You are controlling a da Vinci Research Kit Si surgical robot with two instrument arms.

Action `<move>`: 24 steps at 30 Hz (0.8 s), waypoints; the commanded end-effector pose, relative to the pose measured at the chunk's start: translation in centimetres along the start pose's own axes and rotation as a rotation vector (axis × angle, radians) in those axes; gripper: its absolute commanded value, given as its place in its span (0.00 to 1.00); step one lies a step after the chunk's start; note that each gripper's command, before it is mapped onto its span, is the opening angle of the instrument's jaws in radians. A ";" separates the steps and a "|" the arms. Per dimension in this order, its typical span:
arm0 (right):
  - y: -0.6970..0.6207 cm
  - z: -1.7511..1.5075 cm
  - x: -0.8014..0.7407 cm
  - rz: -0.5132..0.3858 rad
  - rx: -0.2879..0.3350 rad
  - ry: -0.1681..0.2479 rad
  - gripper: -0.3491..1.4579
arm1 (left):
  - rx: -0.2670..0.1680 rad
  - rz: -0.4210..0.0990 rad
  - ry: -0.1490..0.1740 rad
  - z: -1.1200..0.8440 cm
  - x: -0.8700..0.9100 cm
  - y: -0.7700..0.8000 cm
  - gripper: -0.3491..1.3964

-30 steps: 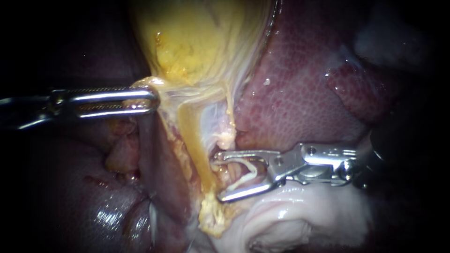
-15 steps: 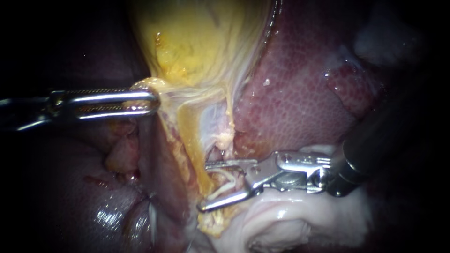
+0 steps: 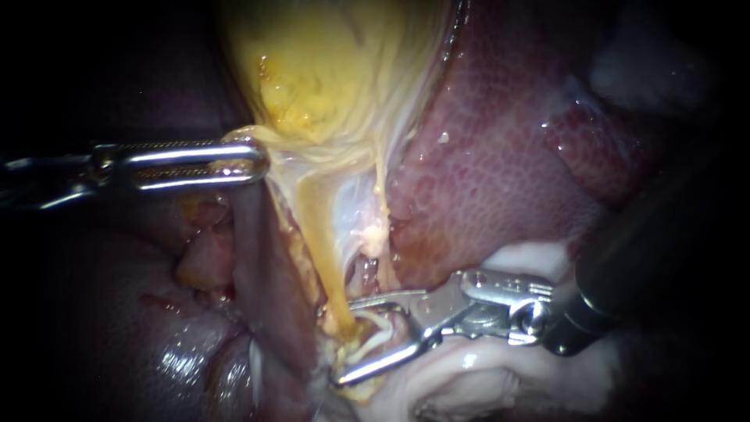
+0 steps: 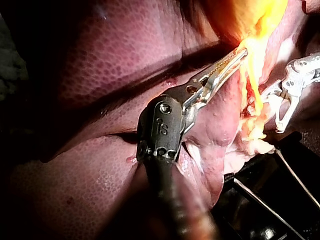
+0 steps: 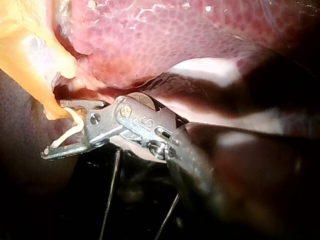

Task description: Clipping first clip left tube

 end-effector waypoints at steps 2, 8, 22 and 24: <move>0.04 0.07 -0.05 0.000 0.004 -0.003 0.51 | 0.001 0.000 0.001 0.04 0.00 -0.01 0.00; 0.11 0.23 -0.13 -0.003 0.012 -0.010 0.51 | 0.010 -0.001 0.002 0.09 0.00 -0.05 0.00; 0.31 -0.02 -0.27 0.001 -0.020 -0.107 0.00 | 0.014 -0.002 0.003 0.06 -0.02 -0.14 0.00; 0.31 -0.01 -0.28 0.001 -0.022 -0.106 0.00 | 0.014 -0.002 0.003 0.06 -0.02 -0.14 0.00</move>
